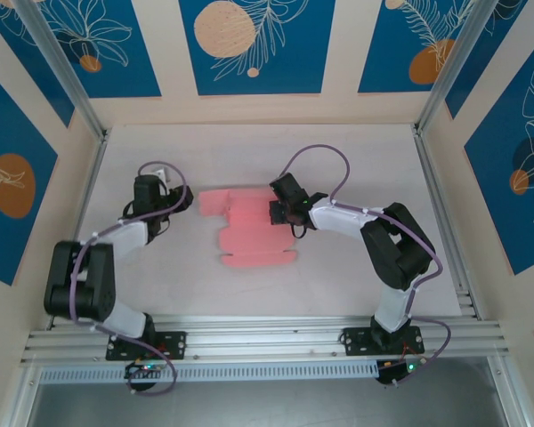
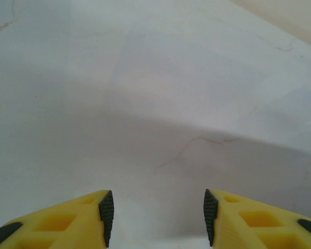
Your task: Fold the paper box
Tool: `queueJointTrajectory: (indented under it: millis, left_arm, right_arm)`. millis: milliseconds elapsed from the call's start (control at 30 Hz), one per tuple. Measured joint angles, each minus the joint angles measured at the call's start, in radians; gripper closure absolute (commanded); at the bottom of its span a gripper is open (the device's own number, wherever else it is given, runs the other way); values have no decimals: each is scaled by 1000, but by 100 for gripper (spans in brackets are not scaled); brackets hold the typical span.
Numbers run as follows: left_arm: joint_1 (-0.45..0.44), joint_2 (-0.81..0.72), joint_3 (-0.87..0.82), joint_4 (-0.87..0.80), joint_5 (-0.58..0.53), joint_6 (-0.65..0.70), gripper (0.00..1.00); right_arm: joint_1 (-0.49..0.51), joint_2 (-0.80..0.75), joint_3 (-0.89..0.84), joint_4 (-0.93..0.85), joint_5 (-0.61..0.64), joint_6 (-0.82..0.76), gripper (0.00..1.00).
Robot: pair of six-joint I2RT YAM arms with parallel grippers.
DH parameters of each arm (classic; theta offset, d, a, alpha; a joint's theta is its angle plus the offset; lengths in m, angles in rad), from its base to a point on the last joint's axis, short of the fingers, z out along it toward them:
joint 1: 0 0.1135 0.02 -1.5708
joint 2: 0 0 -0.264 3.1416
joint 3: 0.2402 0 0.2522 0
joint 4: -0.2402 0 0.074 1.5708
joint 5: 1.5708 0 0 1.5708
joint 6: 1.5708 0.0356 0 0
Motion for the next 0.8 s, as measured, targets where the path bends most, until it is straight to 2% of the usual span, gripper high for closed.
queueJointTrajectory:
  millis: [133, 333, 533, 800]
  left_arm:
    - [14, 111, 38, 71, 97, 5, 54]
    - [-15, 170, 44, 158, 235, -6, 56]
    - [-82, 175, 51, 202, 298, -16, 56]
    - [-137, 175, 31, 246, 318, -50, 57]
  right_arm:
    - [-5, 0, 0, -6, -5, -5, 97]
    - [-16, 0, 4, -8, -14, -5, 97]
    - [-19, 0, 19, -8, -16, -5, 97]
    - [-21, 29, 43, -12, -22, -3, 97]
